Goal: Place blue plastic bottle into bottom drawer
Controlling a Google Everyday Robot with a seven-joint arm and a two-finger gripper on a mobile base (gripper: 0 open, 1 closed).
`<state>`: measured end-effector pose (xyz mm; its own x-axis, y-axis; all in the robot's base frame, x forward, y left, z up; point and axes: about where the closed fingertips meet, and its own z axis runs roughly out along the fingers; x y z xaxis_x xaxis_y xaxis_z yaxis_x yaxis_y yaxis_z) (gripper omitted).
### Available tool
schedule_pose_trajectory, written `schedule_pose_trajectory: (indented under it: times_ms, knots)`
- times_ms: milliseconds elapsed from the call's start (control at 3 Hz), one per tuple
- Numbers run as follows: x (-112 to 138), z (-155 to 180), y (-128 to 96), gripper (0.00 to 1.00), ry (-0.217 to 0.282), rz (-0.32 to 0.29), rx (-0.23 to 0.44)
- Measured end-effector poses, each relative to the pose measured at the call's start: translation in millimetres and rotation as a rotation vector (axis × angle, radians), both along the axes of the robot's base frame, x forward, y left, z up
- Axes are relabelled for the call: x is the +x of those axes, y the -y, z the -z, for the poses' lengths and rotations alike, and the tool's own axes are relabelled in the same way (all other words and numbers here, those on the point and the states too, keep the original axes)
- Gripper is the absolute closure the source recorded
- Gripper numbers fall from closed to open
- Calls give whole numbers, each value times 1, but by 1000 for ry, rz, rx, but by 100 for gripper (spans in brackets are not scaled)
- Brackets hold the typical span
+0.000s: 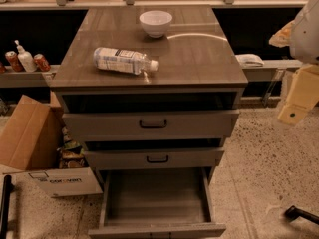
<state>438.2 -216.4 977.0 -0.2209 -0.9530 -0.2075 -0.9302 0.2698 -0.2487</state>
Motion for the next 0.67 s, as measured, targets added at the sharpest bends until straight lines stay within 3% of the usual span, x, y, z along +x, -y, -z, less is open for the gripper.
schedule_pose_trajectory:
  times_ms: [333,667]
  knots:
    - [7,-1,-3,0,8,-3,11]
    - [43,-2,-19,0,43,-20,68]
